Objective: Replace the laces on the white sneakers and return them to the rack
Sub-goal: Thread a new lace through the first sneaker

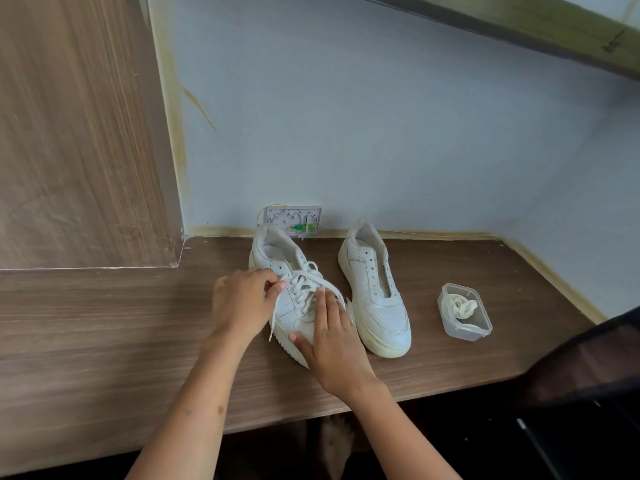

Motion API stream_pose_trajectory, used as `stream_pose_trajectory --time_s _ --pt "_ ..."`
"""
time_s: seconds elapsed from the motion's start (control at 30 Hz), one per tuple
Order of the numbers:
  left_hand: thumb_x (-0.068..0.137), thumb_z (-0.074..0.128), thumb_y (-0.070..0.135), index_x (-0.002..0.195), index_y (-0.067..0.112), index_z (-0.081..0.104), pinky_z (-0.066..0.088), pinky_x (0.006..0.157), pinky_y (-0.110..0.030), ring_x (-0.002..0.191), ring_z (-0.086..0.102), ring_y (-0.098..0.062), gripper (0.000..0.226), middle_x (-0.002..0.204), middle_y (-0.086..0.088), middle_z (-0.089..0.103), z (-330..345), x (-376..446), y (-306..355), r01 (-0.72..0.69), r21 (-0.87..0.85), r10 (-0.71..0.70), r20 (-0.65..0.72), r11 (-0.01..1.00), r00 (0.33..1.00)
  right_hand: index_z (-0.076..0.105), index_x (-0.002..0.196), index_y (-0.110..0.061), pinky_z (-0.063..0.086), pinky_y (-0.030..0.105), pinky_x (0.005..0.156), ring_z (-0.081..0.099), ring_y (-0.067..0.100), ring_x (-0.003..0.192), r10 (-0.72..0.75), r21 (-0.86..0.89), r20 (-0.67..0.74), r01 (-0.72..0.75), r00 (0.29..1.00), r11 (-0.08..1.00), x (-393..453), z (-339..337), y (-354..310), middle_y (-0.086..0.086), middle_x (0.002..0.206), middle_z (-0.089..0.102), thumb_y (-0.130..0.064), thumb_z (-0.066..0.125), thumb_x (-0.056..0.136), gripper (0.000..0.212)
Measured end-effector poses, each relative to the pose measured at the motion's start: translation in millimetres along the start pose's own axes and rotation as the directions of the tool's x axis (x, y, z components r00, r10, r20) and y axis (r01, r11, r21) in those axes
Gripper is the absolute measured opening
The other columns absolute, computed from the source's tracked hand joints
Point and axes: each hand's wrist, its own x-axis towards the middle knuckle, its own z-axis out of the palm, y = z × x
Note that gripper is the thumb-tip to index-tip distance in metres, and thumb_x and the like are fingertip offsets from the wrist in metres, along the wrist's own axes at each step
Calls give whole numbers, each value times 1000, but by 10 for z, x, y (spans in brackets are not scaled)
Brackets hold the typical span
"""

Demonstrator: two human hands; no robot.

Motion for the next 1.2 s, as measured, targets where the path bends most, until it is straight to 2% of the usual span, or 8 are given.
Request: stream_pose_trajectory --time_s 0.17,0.3,0.37,0.53,0.77,0.9,1.03,1.2 --pt "90 57 48 65 22 68 40 73 -31 68 62 -13 38 63 9 65 -147 28 -184 301 146 -316 97 942 944 -10 153 -6 0 30 119 1 26 151 -17 20 11 17 1000 1000 9 -17 48 13 163 0 -58 23 97 83" --pt "80 69 38 70 18 71 40 75 -32 74 61 -19 22 72 2 67 -211 20 -433 607 234 -649 328 759 686 -13 153 -9 7 34 122 2 25 150 -11 25 32 10 999 1000 12 -31 51 12 163 -4 -60 23 96 84" --pt "77 71 37 79 19 73 41 78 -32 79 61 -19 18 77 2 67 -224 7 -511 638 275 -694 337 719 637 -13 153 -9 8 34 123 2 24 150 -18 26 37 17 999 1000 15 -23 57 12 163 -5 -61 22 96 85" --pt "75 72 51 100 42 61 34 94 -37 107 57 -13 29 103 18 61 -215 -1 -438 413 112 -426 322 904 845 -13 153 -7 6 33 123 2 25 150 -26 9 32 25 999 1000 34 -11 68 13 163 -4 -60 23 96 85" --pt "88 50 64 86 37 67 30 90 -36 83 60 -1 32 81 20 66 -39 -21 -59 111 -66 -109 33 992 993 -10 153 -6 9 35 123 5 26 150 -36 -16 13 37 999 999 44 16 71 15 163 -1 -61 21 96 85" --pt "93 50 54 81 34 67 25 88 -34 81 60 -5 28 75 16 66 -1 -3 -46 84 -43 -83 25 996 996 -9 153 -6 10 34 123 6 26 150 -41 -2 6 41 999 999 39 16 66 15 162 0 -61 21 95 85" --pt "92 50 55 69 30 66 29 85 -35 75 58 -8 37 65 13 63 -104 22 -193 230 94 -234 35 969 971 -9 153 -7 11 35 123 6 26 150 -40 8 6 40 999 999 41 13 80 14 163 0 -61 22 95 85" --pt "85 60 52 65 26 74 32 91 -41 87 58 -17 35 77 11 70 -252 30 -646 572 149 -590 271 806 761 -11 153 -8 10 36 123 5 25 150 -32 1 21 32 999 999 42 10 80 13 163 0 -63 18 93 87"
